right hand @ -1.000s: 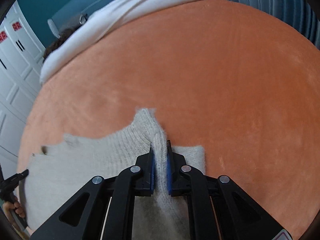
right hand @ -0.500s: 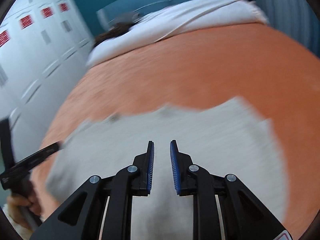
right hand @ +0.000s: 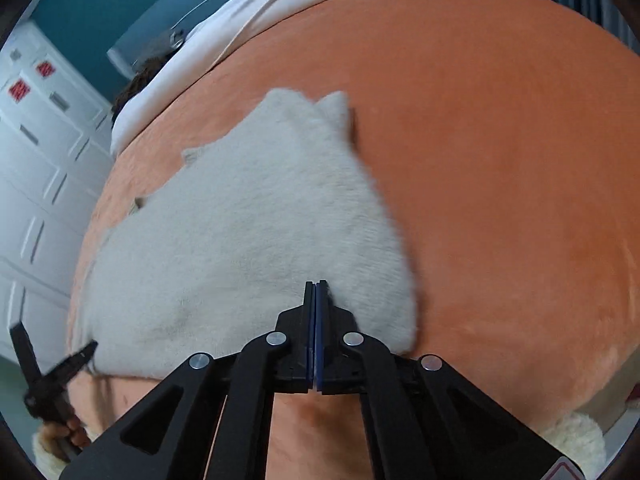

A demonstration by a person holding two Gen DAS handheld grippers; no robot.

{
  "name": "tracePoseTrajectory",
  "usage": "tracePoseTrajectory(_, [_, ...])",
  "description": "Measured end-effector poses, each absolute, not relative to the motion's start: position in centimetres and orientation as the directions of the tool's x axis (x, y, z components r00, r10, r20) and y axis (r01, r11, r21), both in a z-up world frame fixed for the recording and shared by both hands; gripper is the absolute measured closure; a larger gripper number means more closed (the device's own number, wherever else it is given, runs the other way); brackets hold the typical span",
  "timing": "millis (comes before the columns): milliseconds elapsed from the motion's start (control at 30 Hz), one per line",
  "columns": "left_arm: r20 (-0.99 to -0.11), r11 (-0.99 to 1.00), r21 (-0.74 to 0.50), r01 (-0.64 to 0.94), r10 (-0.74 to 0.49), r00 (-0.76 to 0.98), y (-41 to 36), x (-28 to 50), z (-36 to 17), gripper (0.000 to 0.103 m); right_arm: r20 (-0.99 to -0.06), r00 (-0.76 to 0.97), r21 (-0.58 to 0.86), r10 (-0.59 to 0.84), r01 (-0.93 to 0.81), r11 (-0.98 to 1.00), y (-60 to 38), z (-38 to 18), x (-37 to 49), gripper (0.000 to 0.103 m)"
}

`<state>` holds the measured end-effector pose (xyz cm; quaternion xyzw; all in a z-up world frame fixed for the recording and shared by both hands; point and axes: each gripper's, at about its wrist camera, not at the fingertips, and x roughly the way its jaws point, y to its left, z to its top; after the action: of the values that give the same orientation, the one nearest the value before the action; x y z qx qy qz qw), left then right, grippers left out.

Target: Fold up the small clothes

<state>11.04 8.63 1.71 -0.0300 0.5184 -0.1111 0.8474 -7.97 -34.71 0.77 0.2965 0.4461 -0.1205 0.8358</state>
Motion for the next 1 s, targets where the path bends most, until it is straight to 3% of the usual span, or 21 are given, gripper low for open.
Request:
tracePoseTrajectory(67, [-0.872,0.978,-0.148,0.147,-0.199,0.447,8.3,10.4,2.4,0.076,-0.821,0.571,0.358,0.023,0.482,0.8,-34.6,1.6,-9.1,0.102])
tracePoseTrajectory(133, [-0.871,0.978,-0.158,0.138,-0.203,0.447,8.2,9.3,3.2,0.075,-0.818,0.574,0.332,-0.006,0.481,0.811,-33.8,2.7,-10.0,0.088])
tracePoseTrajectory(200, [-0.867,0.976,-0.169,0.139,-0.214,0.45,8.3,8.2,3.8,0.059,-0.813,0.583,0.34,0.002,0.47,0.814,-33.0,3.3,-10.9,0.062])
tracePoseTrajectory(267, [-0.87,0.982,-0.147,0.121,-0.187,0.457,8.4,7.0,4.0,0.042,-0.806,0.591,0.36,0.024,0.459,0.812,-32.7,3.1,-11.7,0.054])
tracePoseTrajectory(467, [-0.906,0.99,-0.118,0.077,-0.139,0.399,9.5,5.2,2.1,0.04,-0.833,0.547,0.393,0.083,0.479,0.785,-31.2,0.6,-12.5,0.054])
tracePoseTrajectory(833, [-0.91,0.989,-0.123,0.082,-0.146,0.388,9.5,4.2,1.6,0.039,-0.843,0.535,0.343,0.049,0.466,0.815,-29.3,0.0,-11.8,0.05])
tracePoseTrajectory(1000, [-0.892,0.978,-0.201,0.053,-0.205,0.402,10.4,4.6,1.7,0.03,-0.83,0.554,0.368,0.059,0.466,0.805,-29.7,0.0,-11.8,0.046])
